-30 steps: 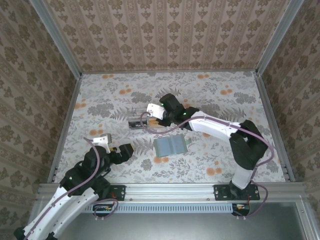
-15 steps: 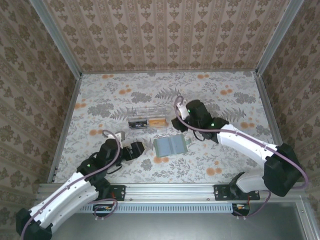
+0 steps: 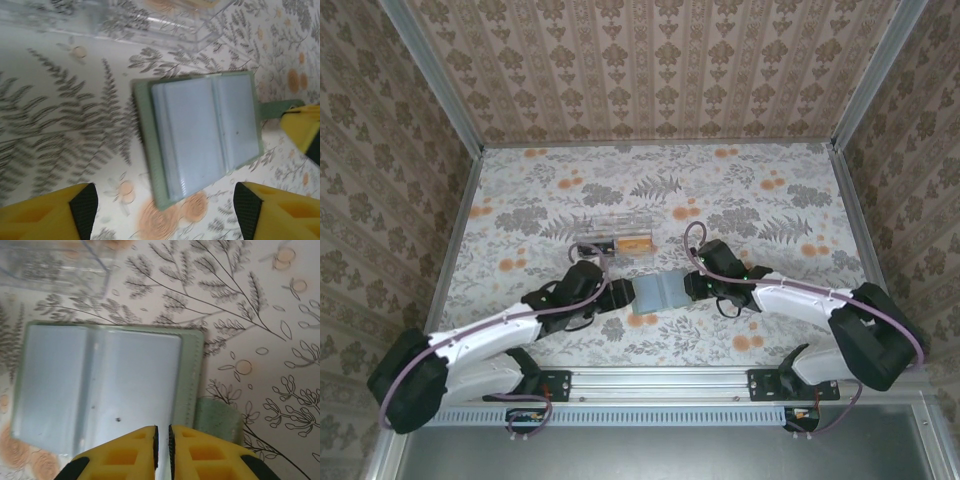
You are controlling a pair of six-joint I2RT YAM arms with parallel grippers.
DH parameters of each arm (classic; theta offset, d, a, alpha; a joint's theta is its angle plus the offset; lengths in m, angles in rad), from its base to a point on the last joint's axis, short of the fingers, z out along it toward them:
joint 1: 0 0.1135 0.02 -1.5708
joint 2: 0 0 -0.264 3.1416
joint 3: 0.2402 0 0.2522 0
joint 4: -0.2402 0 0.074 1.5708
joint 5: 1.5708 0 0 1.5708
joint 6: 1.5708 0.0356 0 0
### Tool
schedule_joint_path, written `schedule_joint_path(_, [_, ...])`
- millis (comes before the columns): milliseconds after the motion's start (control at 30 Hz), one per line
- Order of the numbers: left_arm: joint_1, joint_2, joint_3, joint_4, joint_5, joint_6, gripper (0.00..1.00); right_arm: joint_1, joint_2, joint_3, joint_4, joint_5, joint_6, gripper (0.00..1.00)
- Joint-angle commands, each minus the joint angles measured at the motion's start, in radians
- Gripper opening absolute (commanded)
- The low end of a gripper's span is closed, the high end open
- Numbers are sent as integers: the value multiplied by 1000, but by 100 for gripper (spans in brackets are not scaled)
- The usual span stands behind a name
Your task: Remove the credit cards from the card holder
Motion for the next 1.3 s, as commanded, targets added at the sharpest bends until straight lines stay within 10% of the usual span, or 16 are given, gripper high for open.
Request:
schedule_joint_path(0, [-14, 76, 66, 70, 8, 3, 71, 2, 48, -16, 50, 48, 51, 18])
schedule_joint_path(567, [-24, 321, 140, 149, 69, 11, 64, 82, 115, -53, 106, 51, 141, 18])
schedule_joint_path(1267, [-48, 270, 169, 68, 21, 52, 63, 85, 132, -48, 98, 59, 140, 19])
